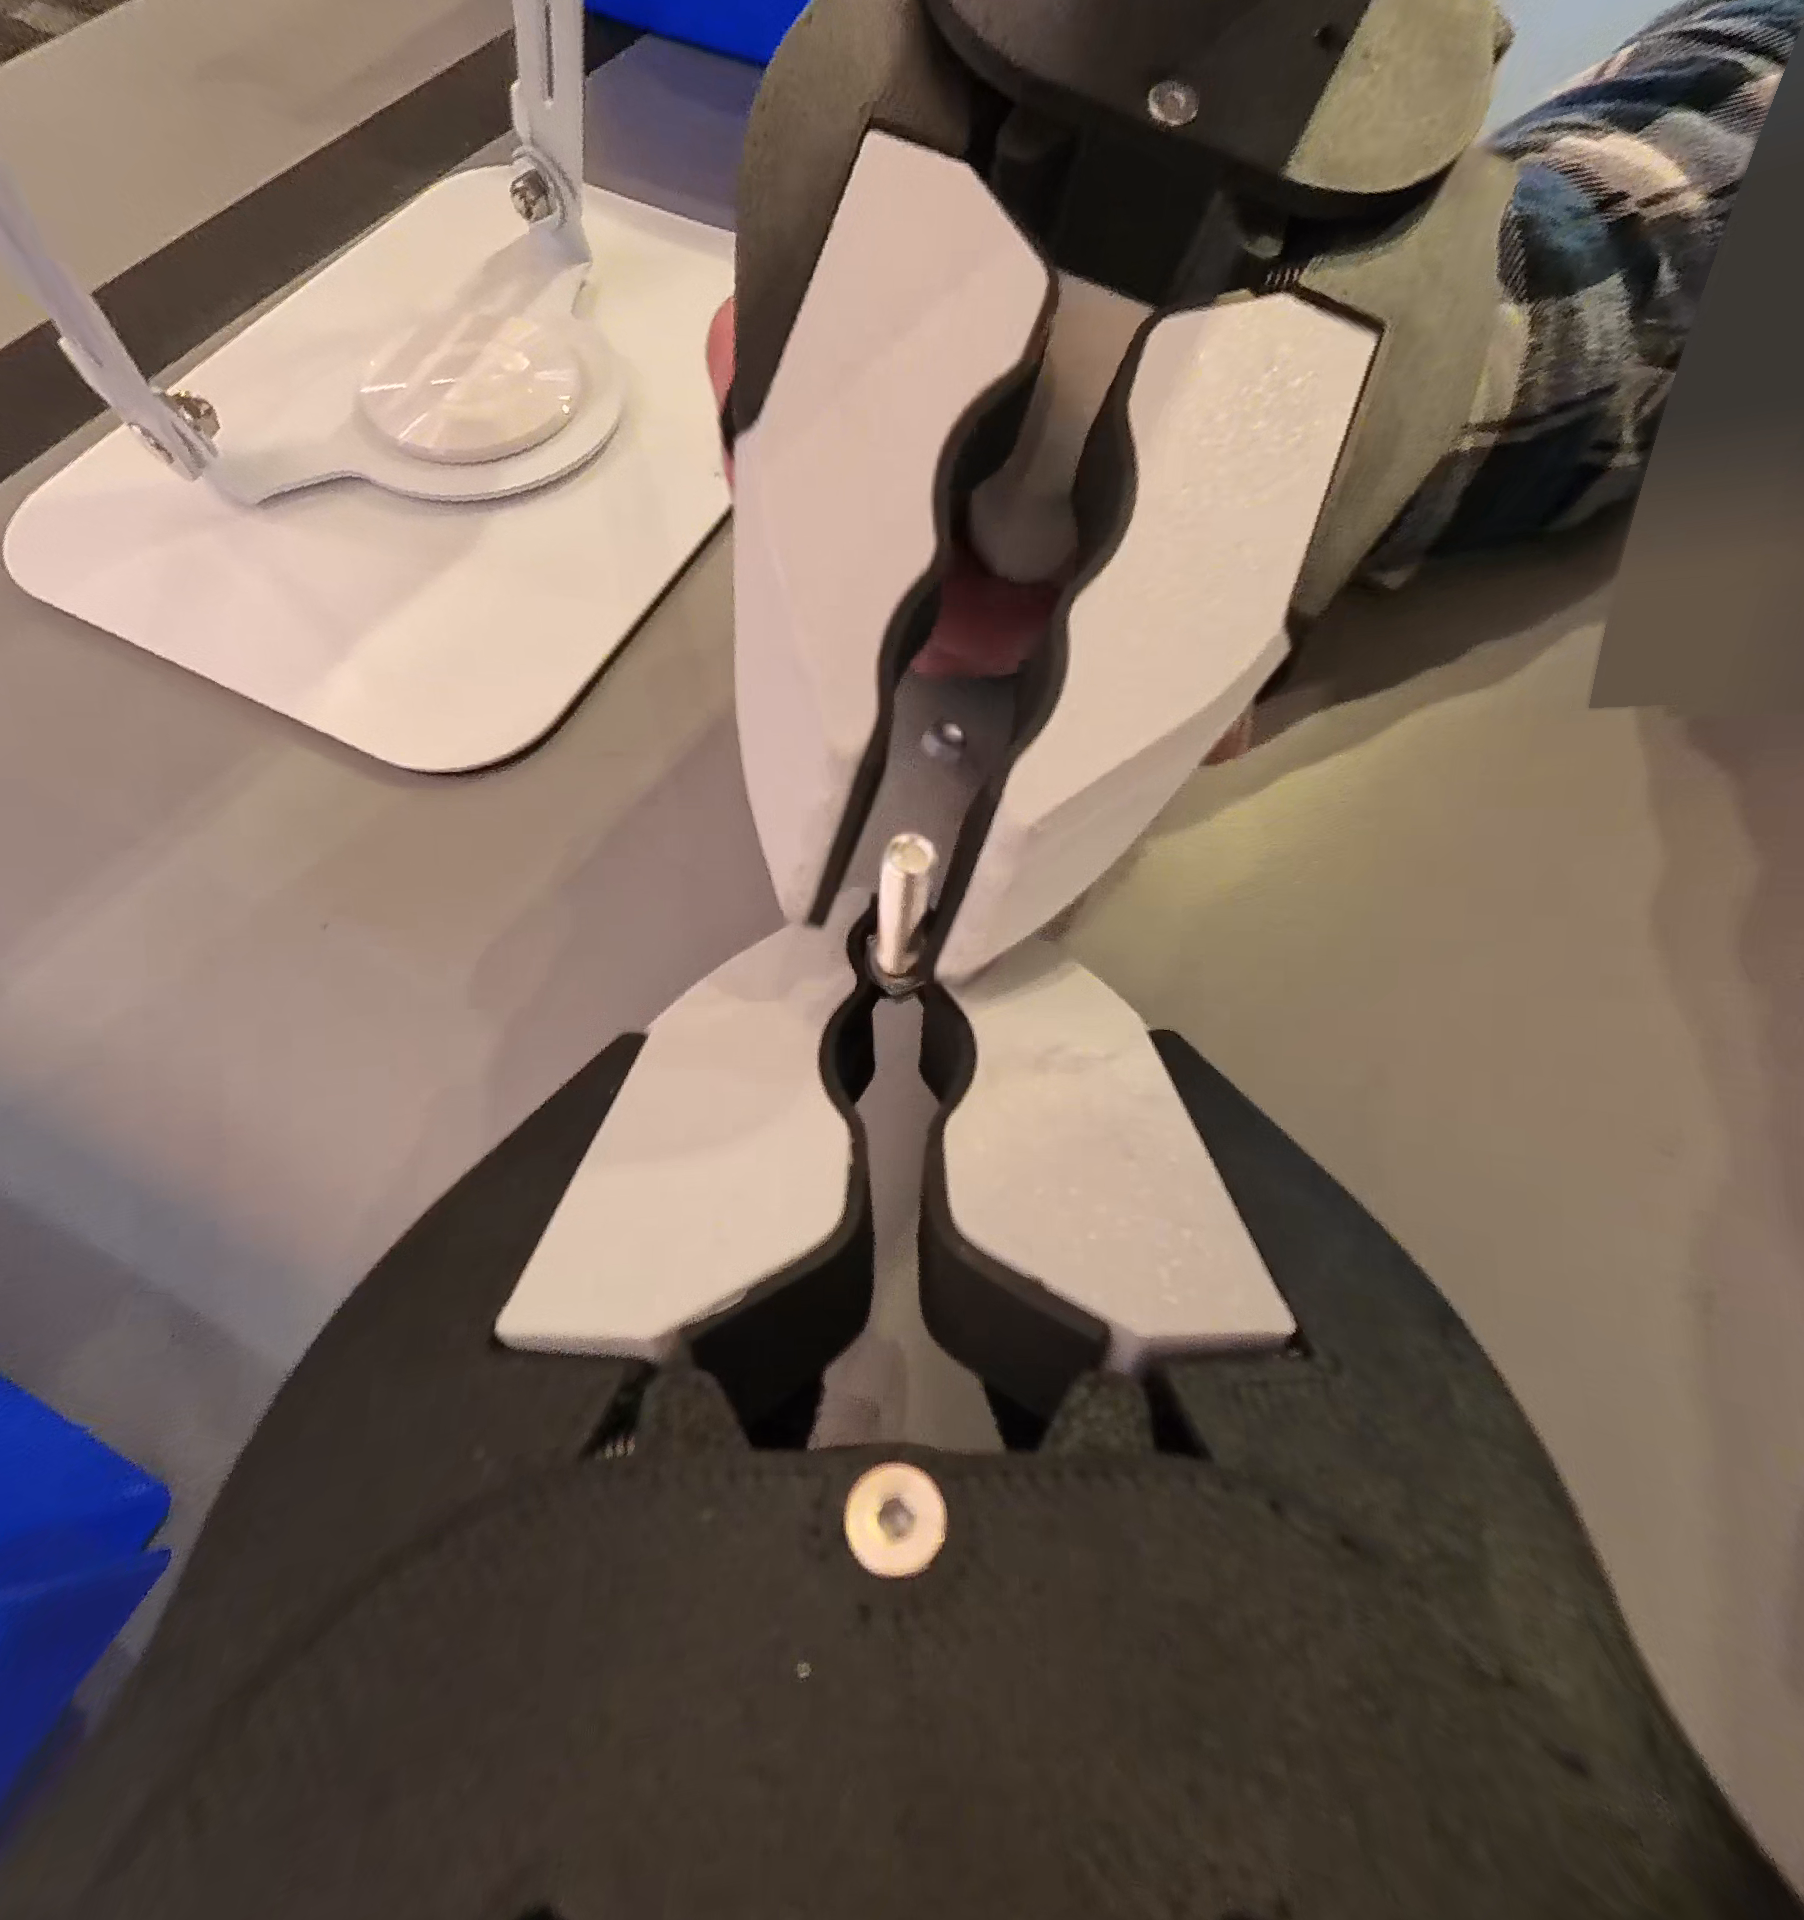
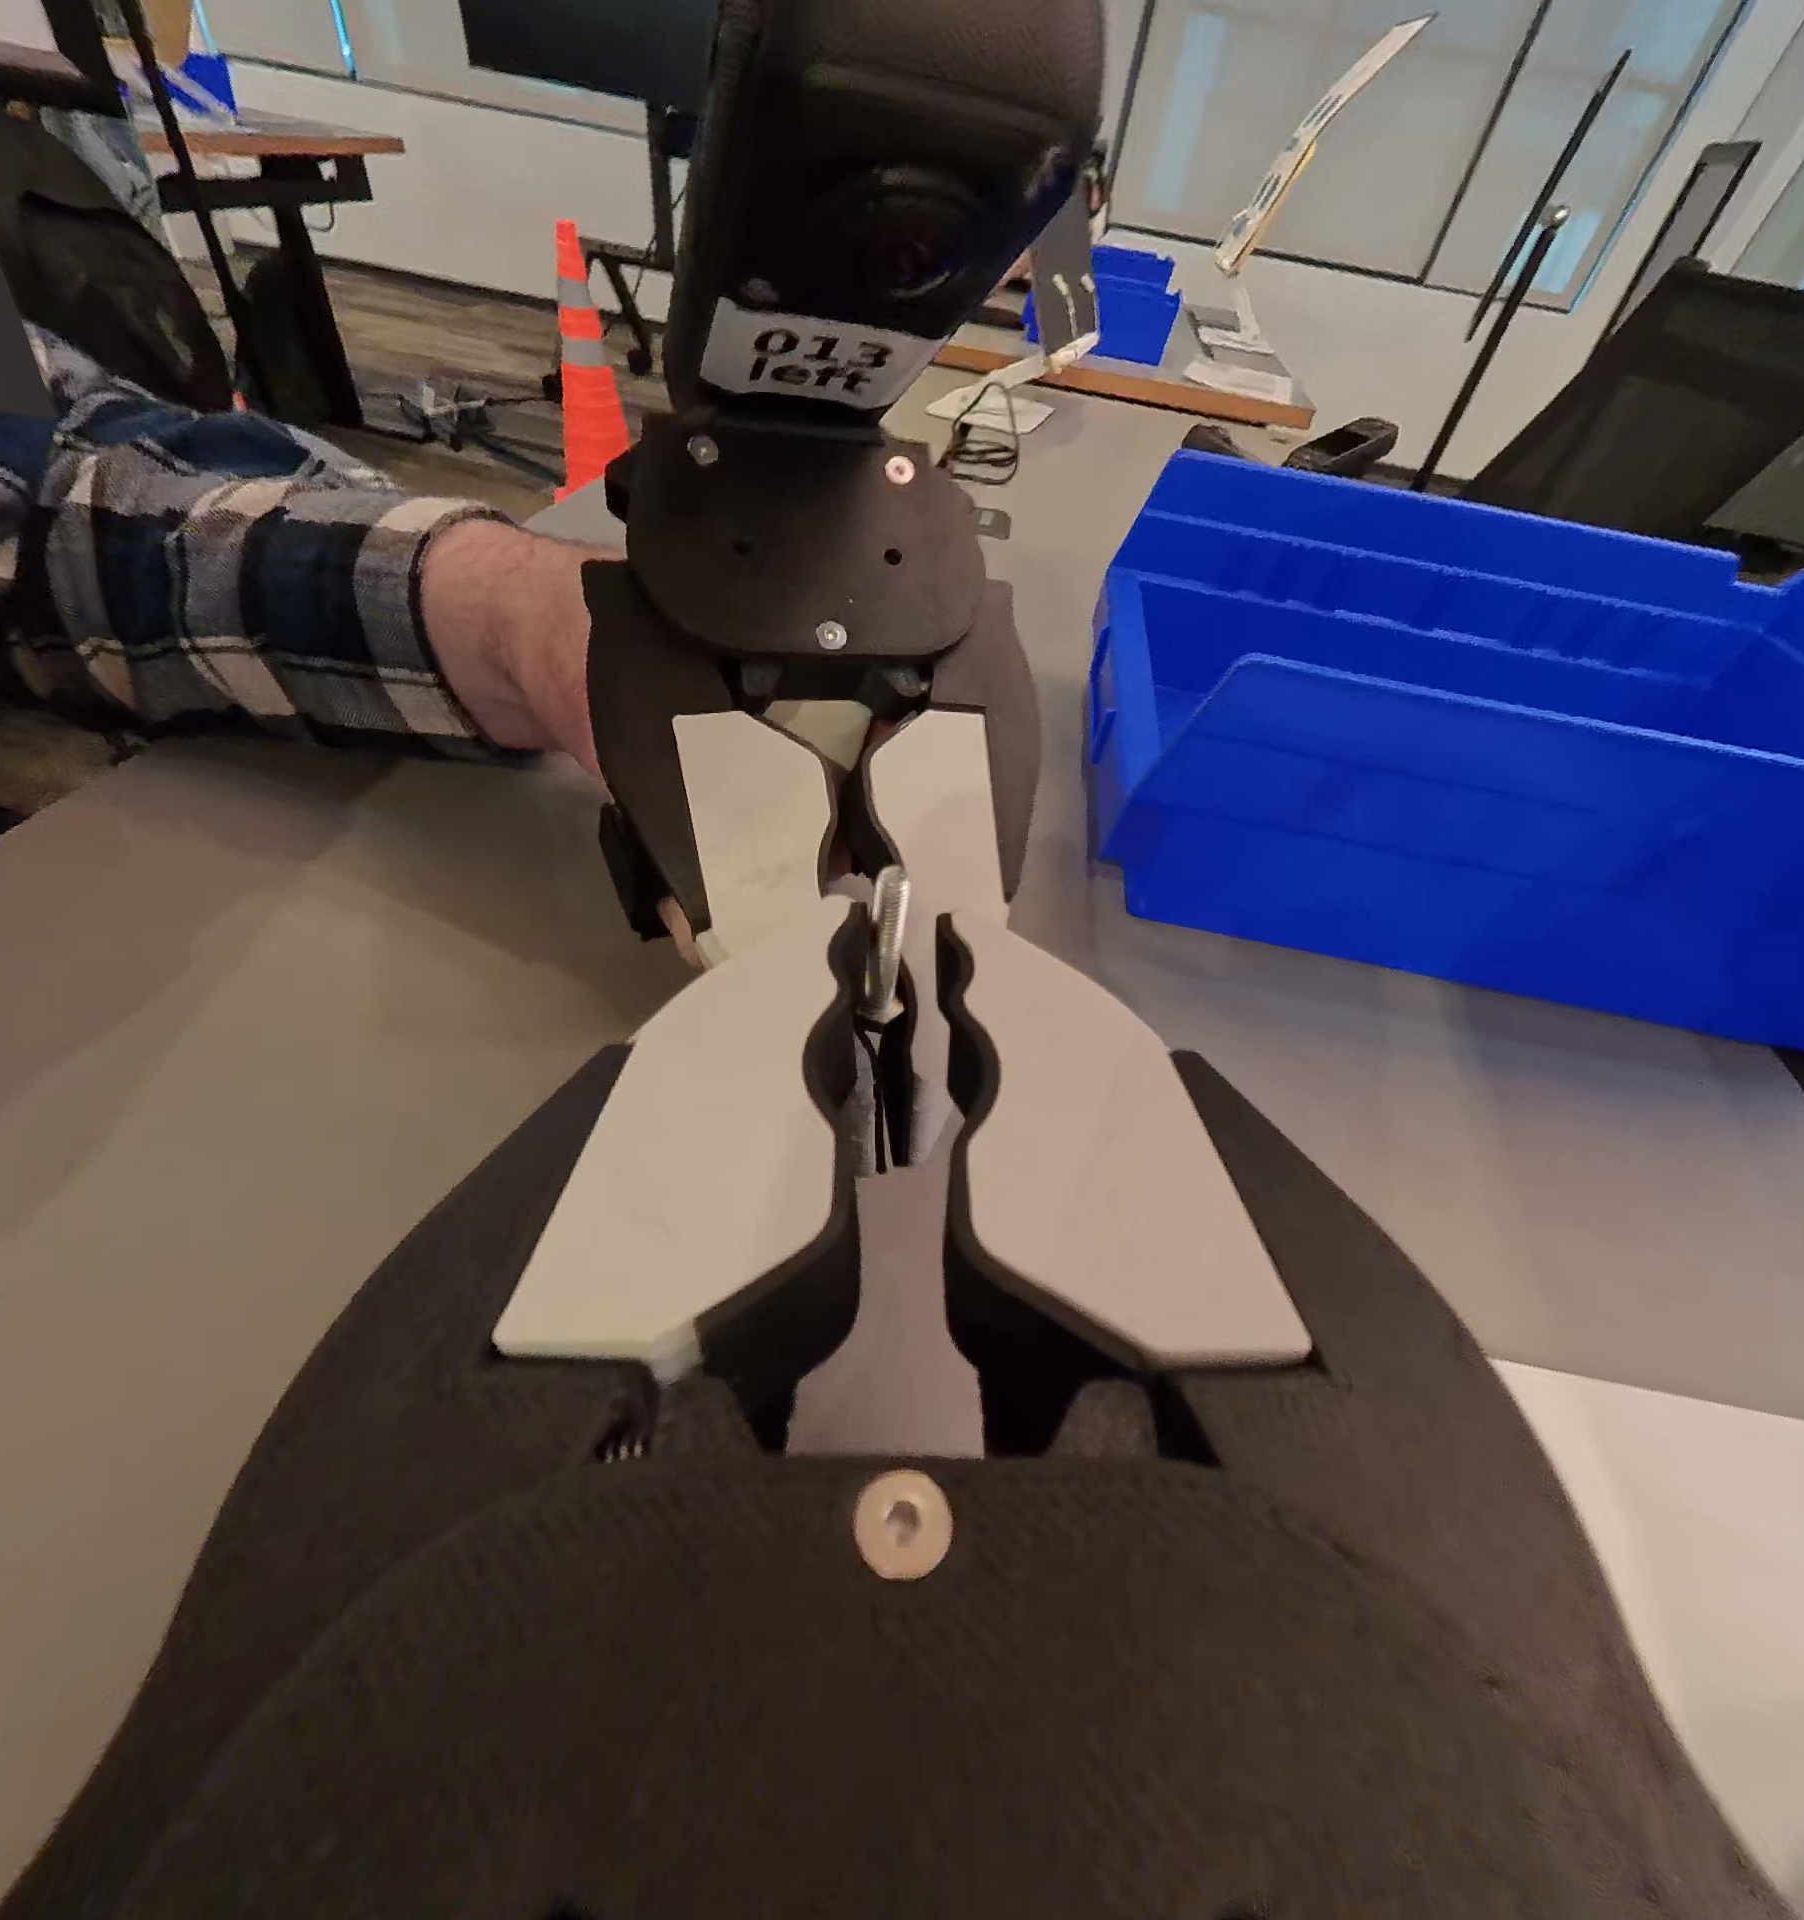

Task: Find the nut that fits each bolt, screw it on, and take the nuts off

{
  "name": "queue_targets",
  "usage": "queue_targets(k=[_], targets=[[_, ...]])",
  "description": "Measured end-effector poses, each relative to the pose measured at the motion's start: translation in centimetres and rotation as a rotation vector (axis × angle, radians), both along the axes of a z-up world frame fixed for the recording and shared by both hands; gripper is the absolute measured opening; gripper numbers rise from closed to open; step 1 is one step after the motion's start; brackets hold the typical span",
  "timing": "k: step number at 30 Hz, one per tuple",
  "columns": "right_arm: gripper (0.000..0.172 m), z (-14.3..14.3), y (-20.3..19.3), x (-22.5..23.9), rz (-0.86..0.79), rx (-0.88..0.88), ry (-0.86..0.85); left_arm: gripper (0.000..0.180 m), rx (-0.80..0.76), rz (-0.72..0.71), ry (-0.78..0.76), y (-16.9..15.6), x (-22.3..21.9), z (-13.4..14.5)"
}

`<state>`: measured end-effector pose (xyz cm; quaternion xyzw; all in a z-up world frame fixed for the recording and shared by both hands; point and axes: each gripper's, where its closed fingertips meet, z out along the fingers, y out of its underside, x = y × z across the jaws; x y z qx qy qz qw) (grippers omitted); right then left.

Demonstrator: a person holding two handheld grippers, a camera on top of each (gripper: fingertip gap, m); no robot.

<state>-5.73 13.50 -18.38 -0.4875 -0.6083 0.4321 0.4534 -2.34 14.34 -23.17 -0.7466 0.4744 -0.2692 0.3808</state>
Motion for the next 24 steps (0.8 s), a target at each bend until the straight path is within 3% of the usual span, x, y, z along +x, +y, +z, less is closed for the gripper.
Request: queue_targets(k=[9, 15, 19, 24], targets=[[0.016, 0.7, 1.3, 0.8, -0.042, -0.056, 0.051, 0.003, -0.01, 0.04, -0.003, 0.5, -0.6, -0.2], [0.017, 1.5, 4.1, 3.3, -0.142, -0.065, 0.084, 0.003, 0.016, 0.083, -0.002, 1.1, -2.0, 0.2], [0.018, 0.1, 6.1, 5.4, -0.207, -0.051, -0.003, 0.003, 0.072, 0.109, 0.092, 1.7, -3.0, -0.5], [0.019, -3.9, 5.1, 6.6, -0.089, -0.02, -0.263, 0.003, 0.093, 0.094, 0.193, 1.6, -3.6, -1.5]])
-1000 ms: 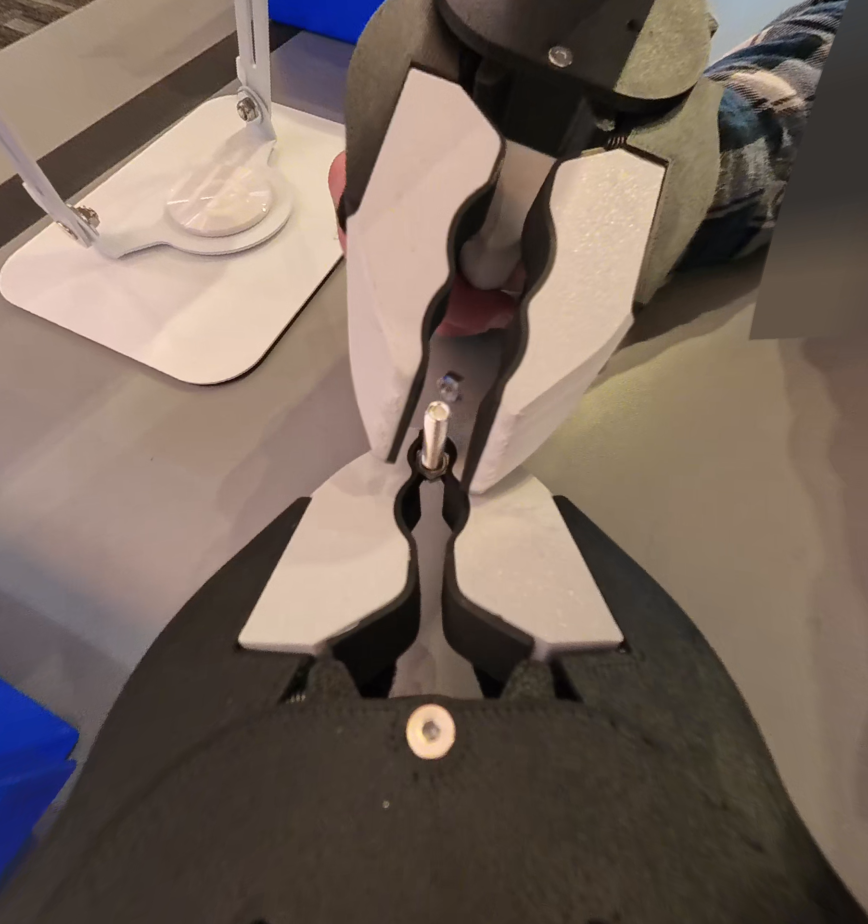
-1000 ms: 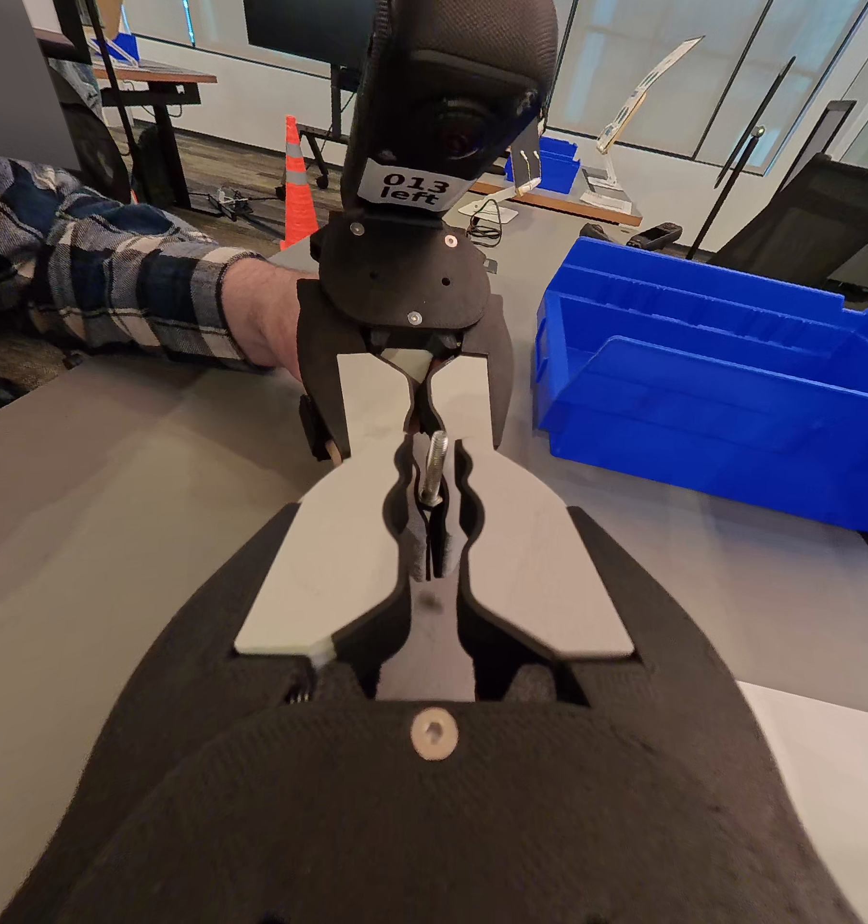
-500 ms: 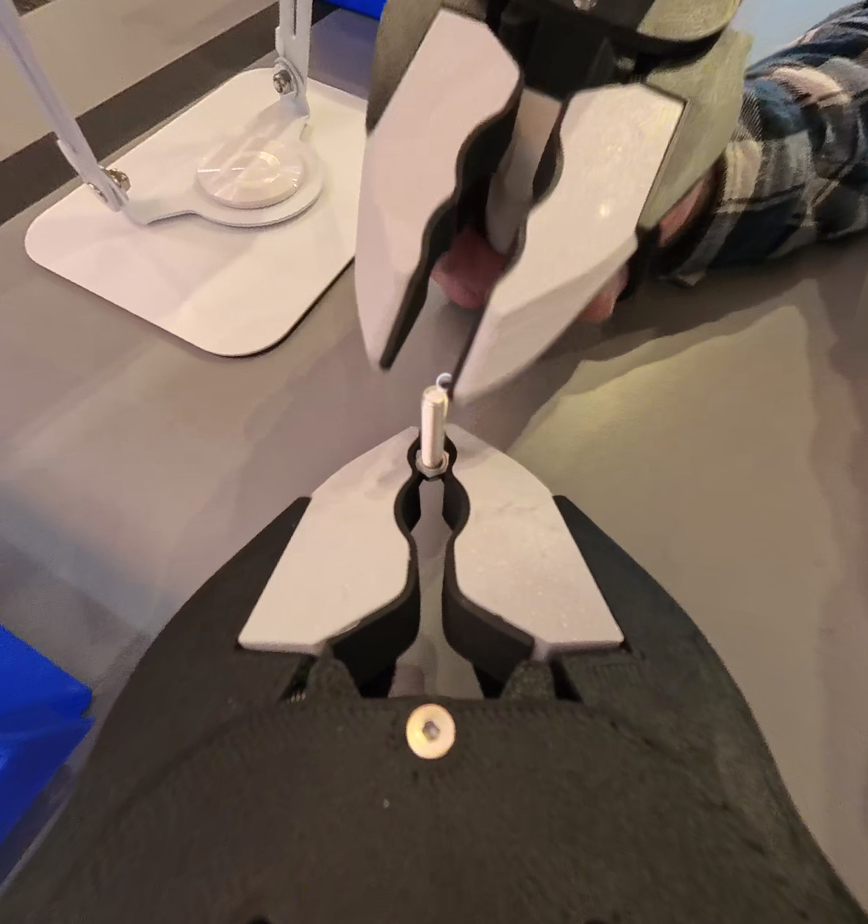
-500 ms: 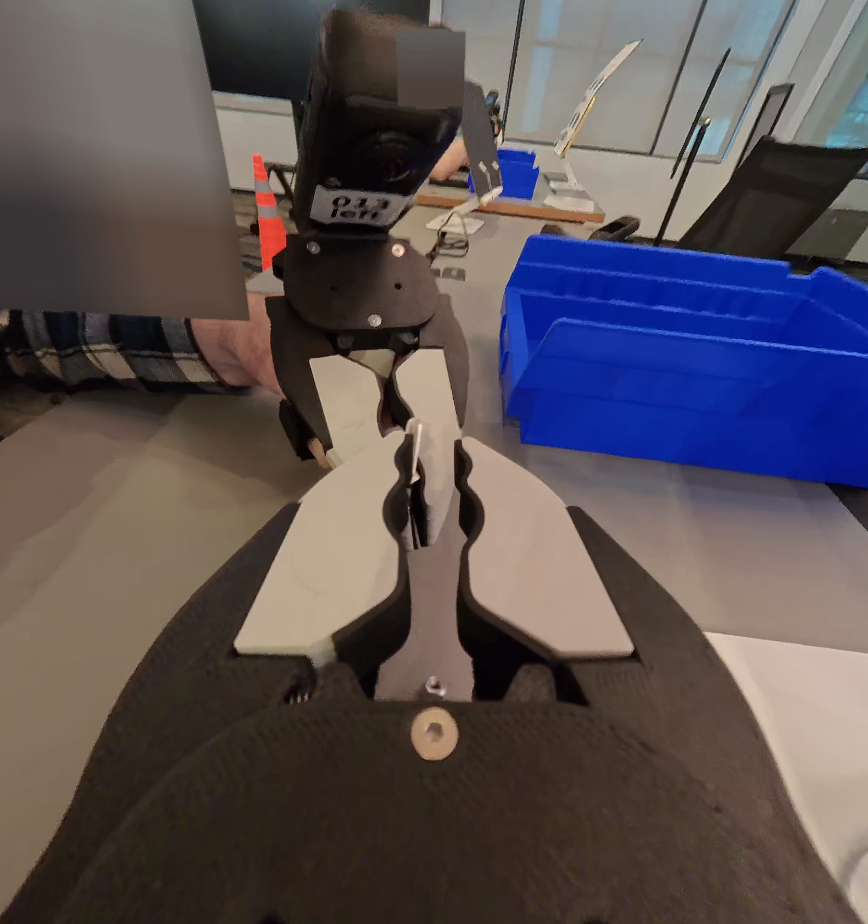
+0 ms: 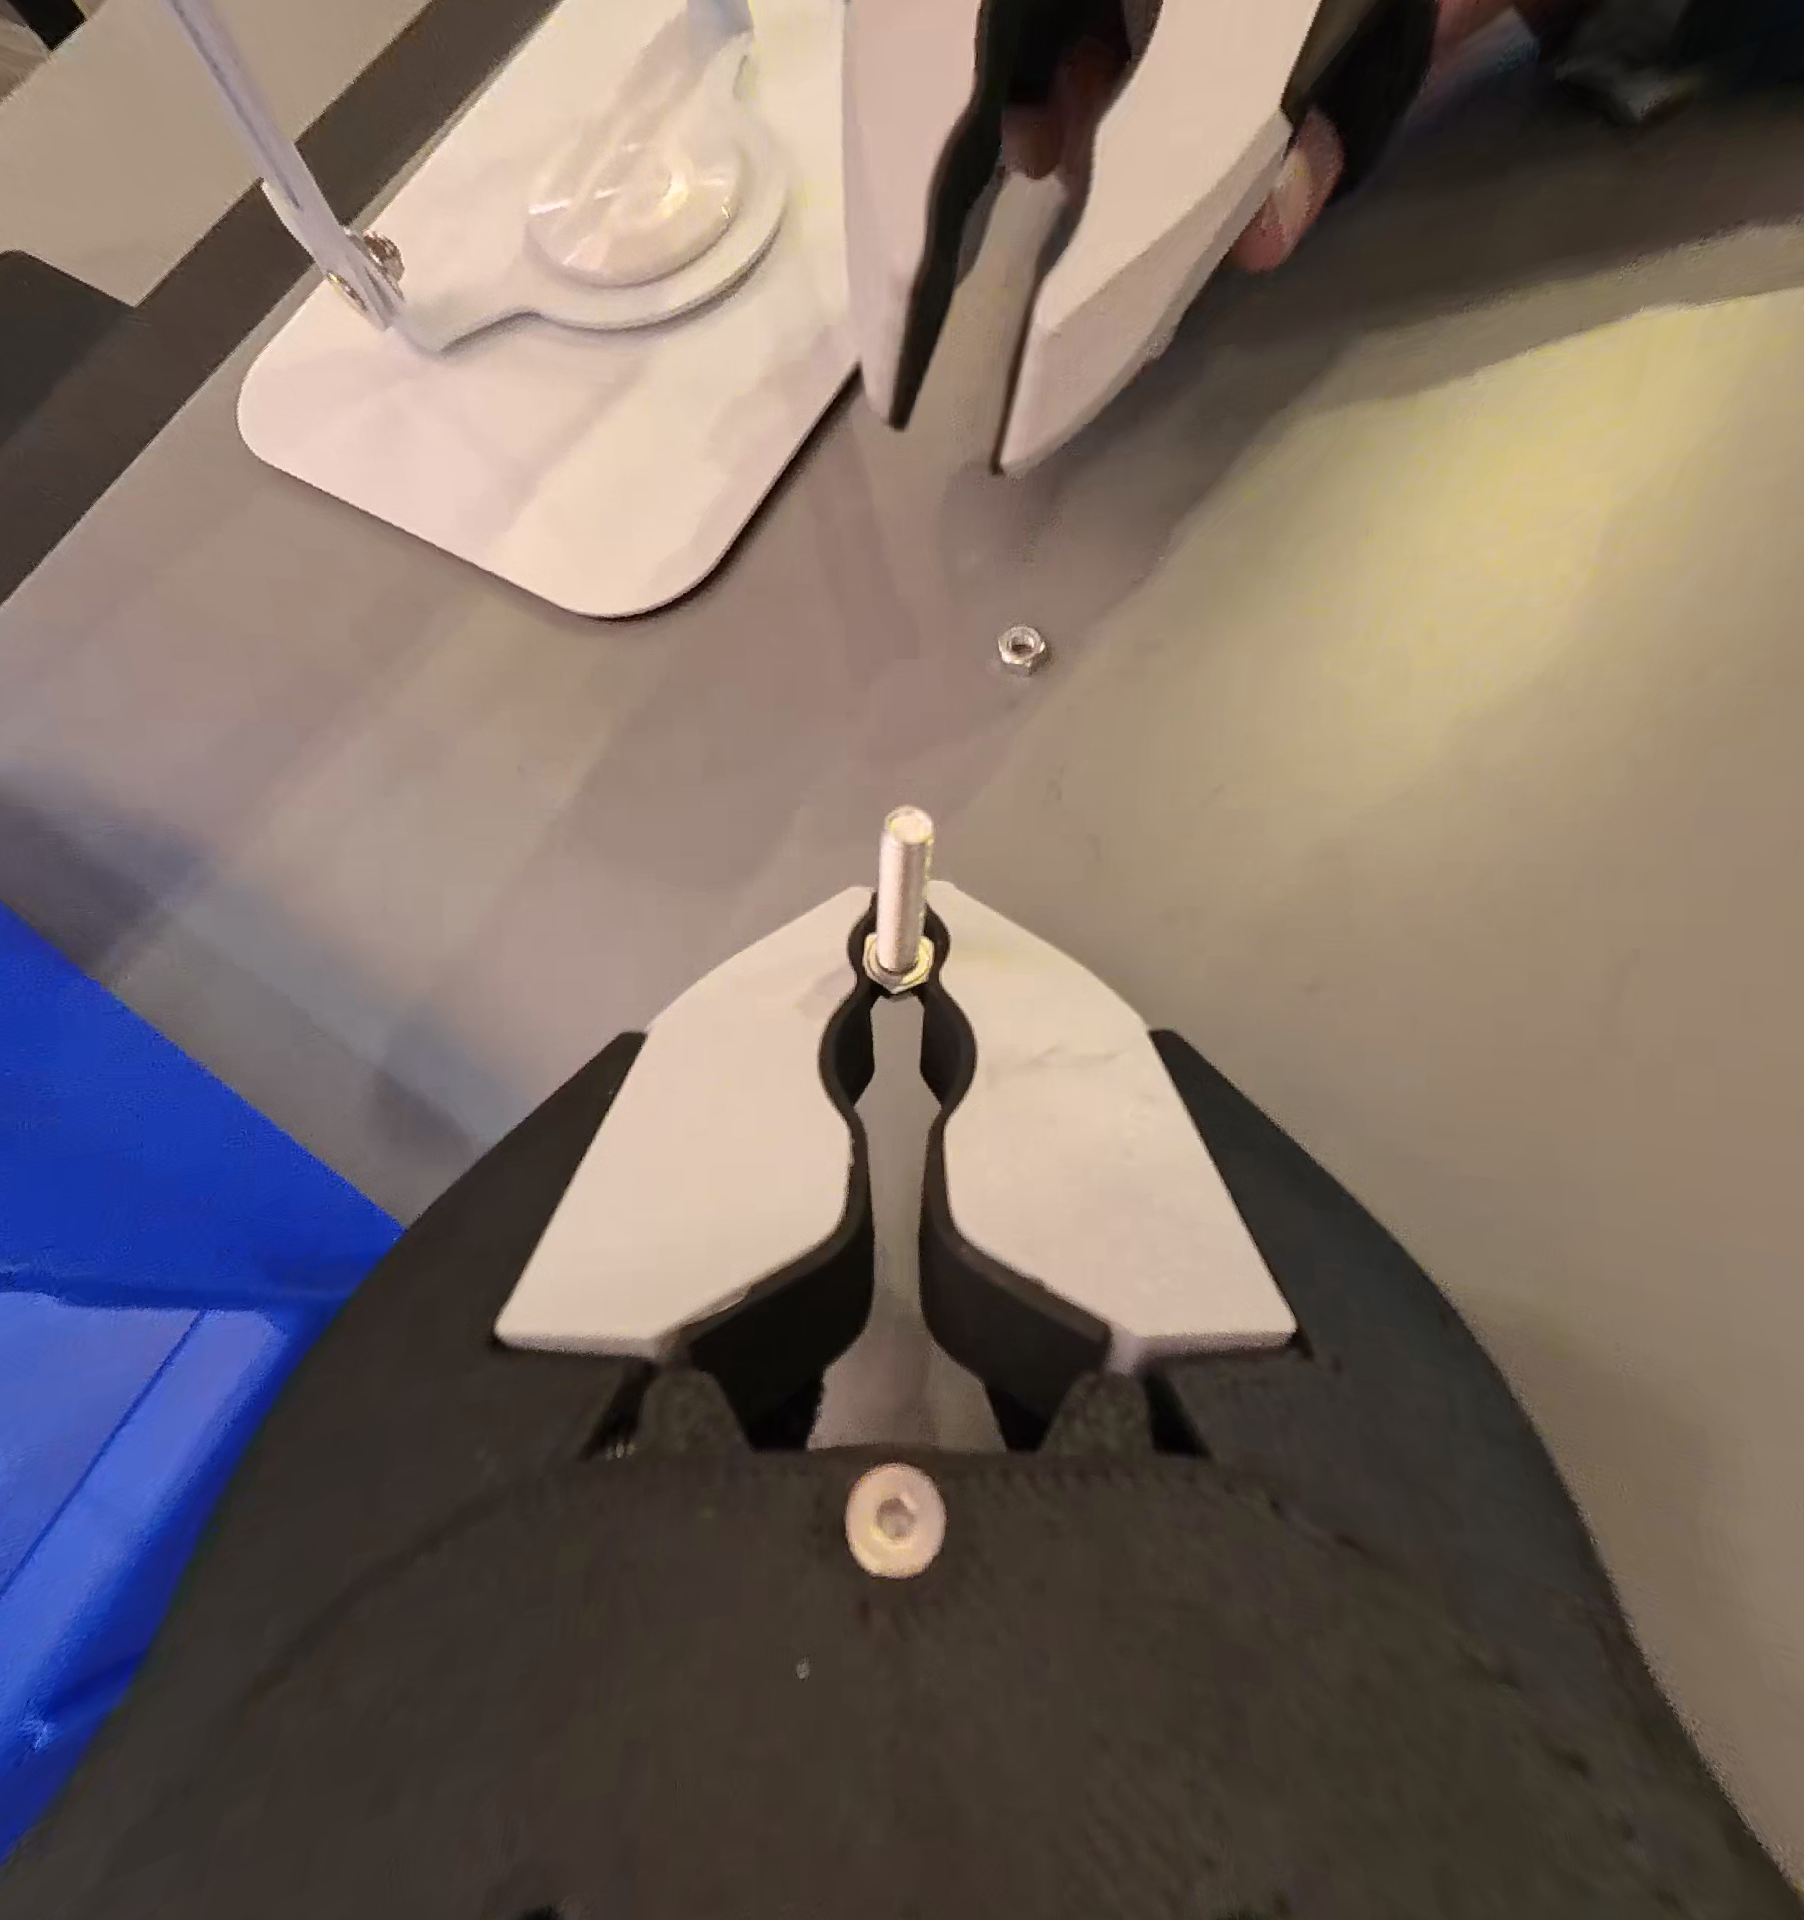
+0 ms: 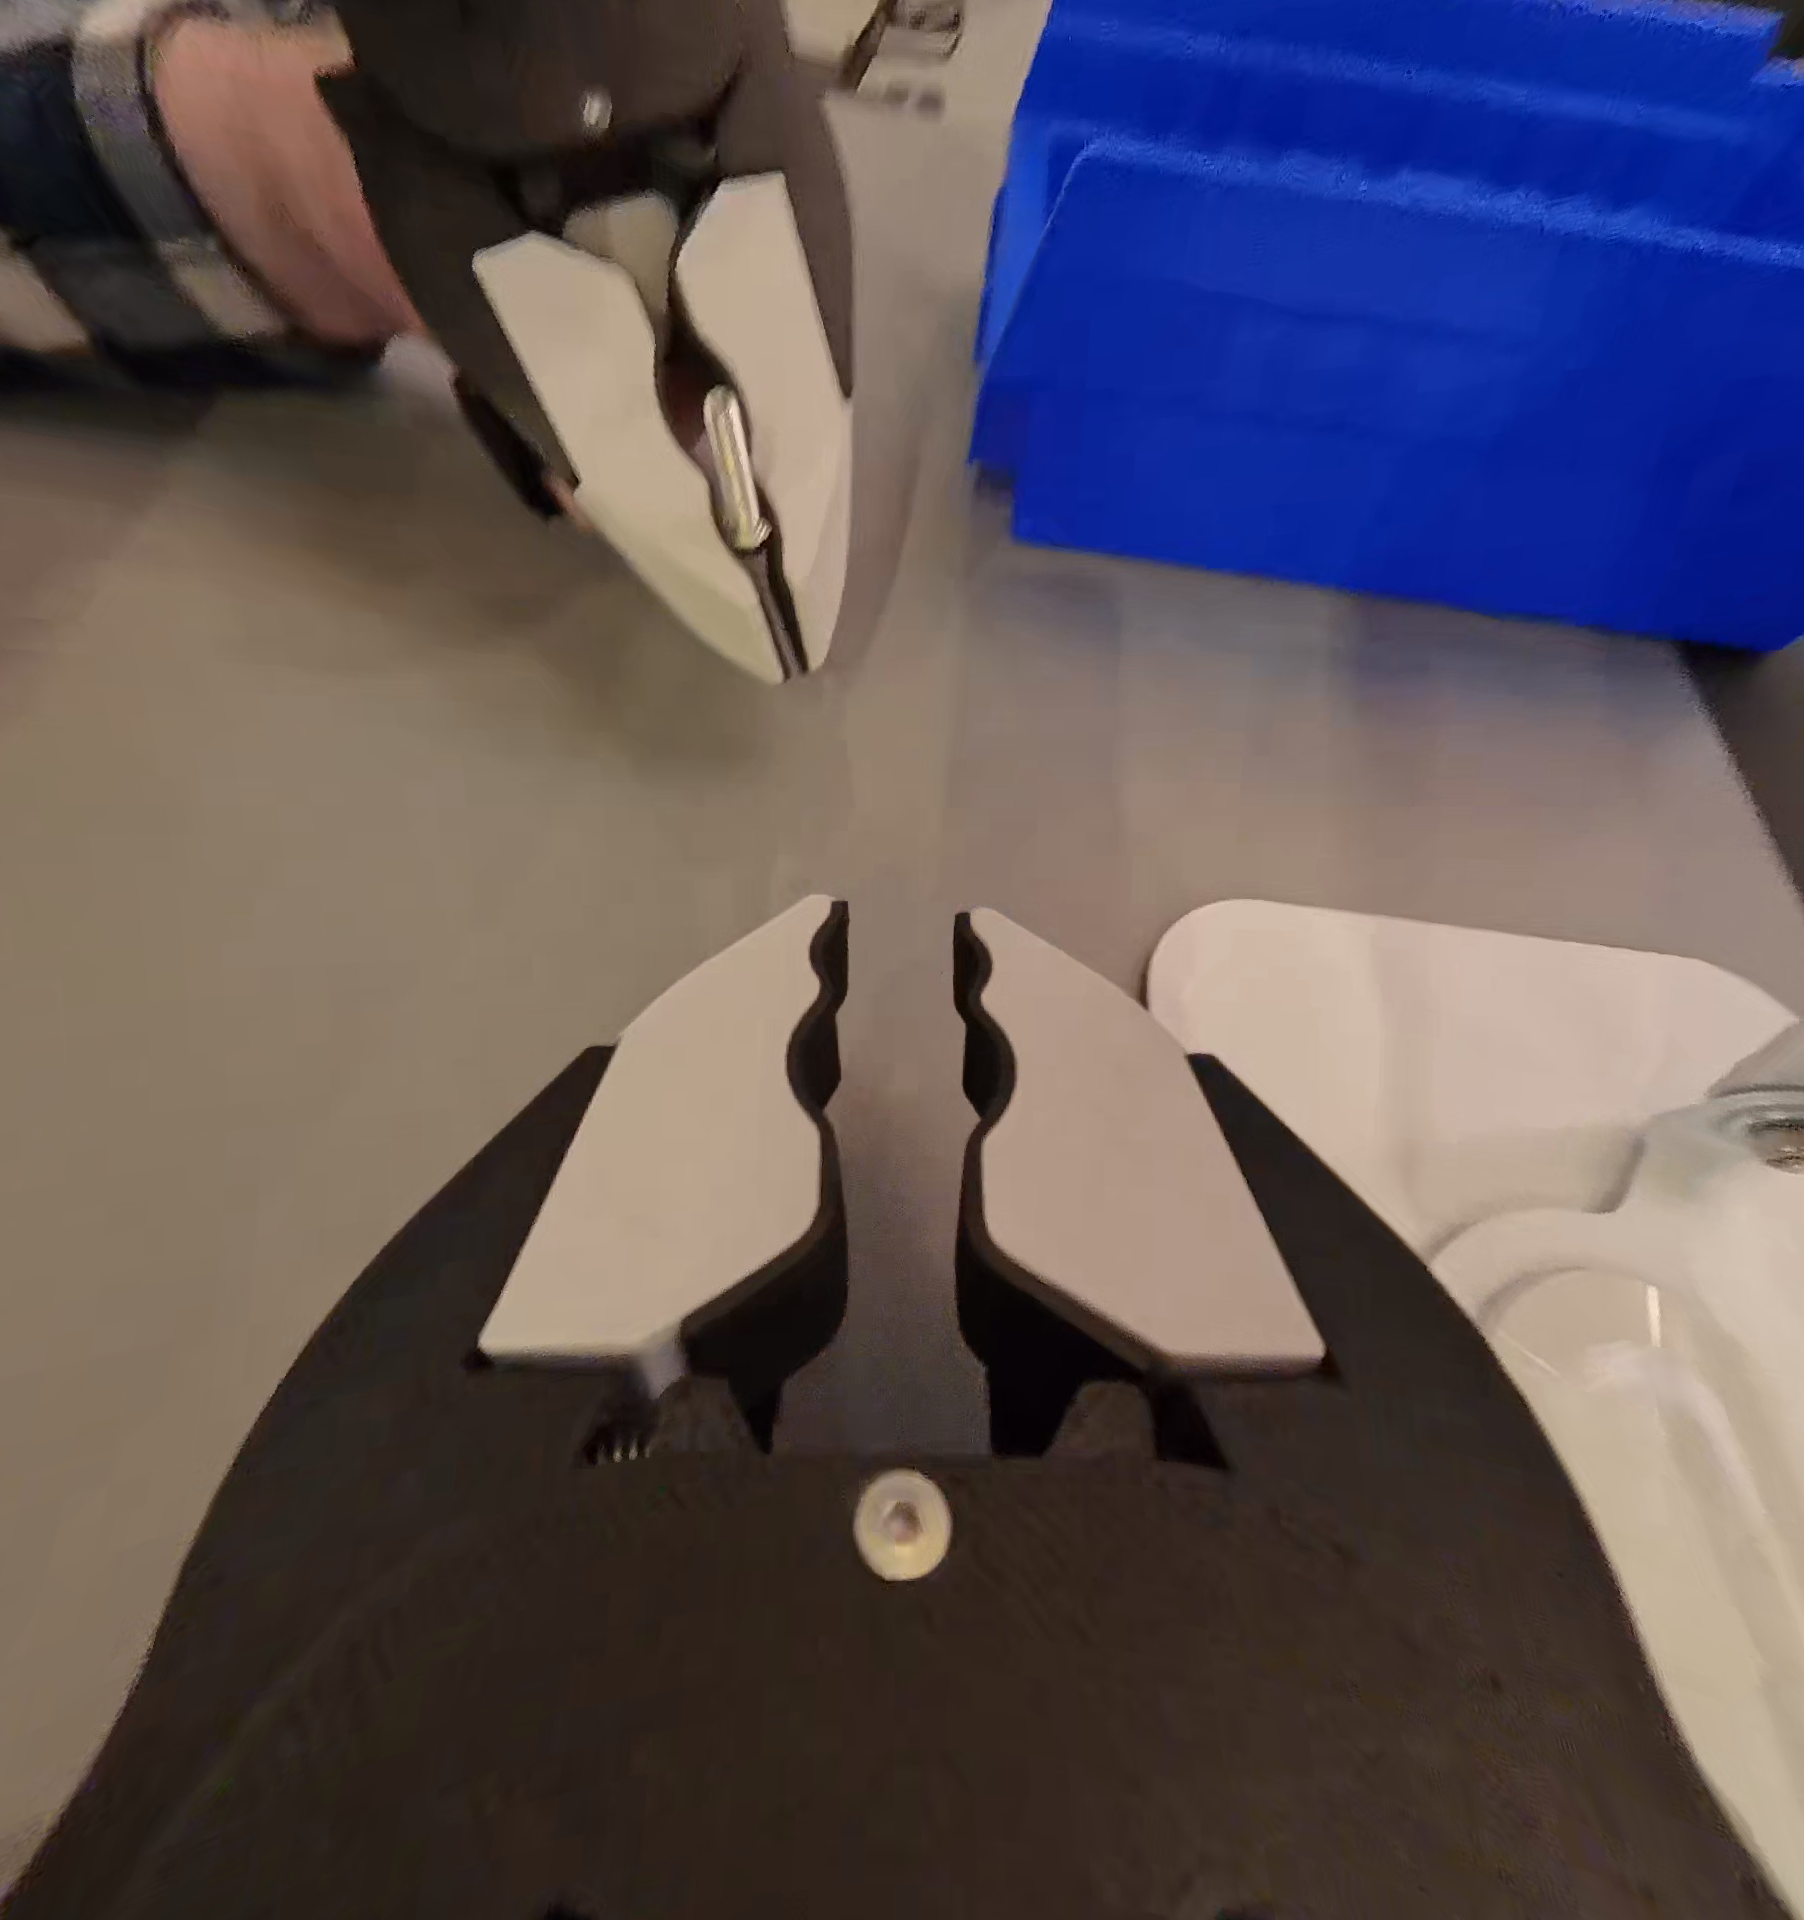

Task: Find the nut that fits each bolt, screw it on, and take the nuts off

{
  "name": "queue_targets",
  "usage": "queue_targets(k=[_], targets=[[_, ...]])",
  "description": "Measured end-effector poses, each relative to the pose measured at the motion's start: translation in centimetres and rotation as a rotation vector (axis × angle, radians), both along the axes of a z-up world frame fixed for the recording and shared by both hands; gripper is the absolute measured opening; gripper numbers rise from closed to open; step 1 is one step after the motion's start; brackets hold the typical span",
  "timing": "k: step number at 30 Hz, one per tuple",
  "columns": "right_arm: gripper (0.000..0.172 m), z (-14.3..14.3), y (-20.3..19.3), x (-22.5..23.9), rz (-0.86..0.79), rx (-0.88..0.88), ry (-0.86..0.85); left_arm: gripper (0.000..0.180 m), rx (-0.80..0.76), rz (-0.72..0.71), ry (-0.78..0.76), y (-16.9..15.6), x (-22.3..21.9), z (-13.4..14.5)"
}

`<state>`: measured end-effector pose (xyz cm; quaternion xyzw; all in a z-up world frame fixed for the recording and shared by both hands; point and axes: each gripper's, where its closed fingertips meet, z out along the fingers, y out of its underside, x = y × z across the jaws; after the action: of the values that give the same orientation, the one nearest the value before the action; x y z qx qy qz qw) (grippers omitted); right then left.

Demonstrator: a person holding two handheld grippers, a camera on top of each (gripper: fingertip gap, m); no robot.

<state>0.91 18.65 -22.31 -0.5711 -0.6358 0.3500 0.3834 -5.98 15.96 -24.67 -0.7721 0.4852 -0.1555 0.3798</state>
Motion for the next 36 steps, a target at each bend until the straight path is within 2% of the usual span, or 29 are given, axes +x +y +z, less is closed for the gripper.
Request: queue_targets(k=[5, 10, 16, 19, 23, 26, 30, 34, 36], targets=[[0.02, -1.9, -0.9, -0.1, 0.074, 0.023, -0.122, 0.003, 0.012, -0.007, 0.119, -0.1, -1.5, -0.9], [0.019, -2.3, -1.9, -0.7, 0.102, 0.075, -0.178, 0.003, -0.01, -0.031, 0.129, -0.6, -1.2, -1.1], [0.018, 2.0, -3.5, -3.9, 0.077, 0.062, 0.043, 0.003, -0.022, -0.054, 0.074, -1.0, 0.2, -0.8], [0.018, 3.6, -4.5, -5.2, 0.118, -0.026, 0.142, 0.003, -0.034, -0.078, 0.032, -1.4, 1.2, -0.5], [0.018, 3.0, -5.5, -6.5, 0.177, -0.06, 0.137, 0.003, -0.045, -0.091, -0.015, -1.6, 1.9, -0.1], [0.006, 3.2, -5.9, -7.3, 0.197, -0.07, 0.159, 0.003, -0.044, -0.095, -0.024, -1.6, 2.0, 0.0], [0.005, 3.3, -5.7, -7.5, 0.193, -0.098, 0.183, 0.003, -0.049, -0.095, -0.039, -1.6, 2.0, 0.1], [0.005, 4.5, -5.3, -7.3, 0.182, -0.161, 0.258, 0.004, -0.027, -0.099, -0.126, -1.5, 2.4, 1.5], [0.005, 5.4, -5.1, -7.2, 0.18, -0.211, 0.316, 0.014, -0.023, -0.097, -0.183, -1.4, 2.6, 2.2]])
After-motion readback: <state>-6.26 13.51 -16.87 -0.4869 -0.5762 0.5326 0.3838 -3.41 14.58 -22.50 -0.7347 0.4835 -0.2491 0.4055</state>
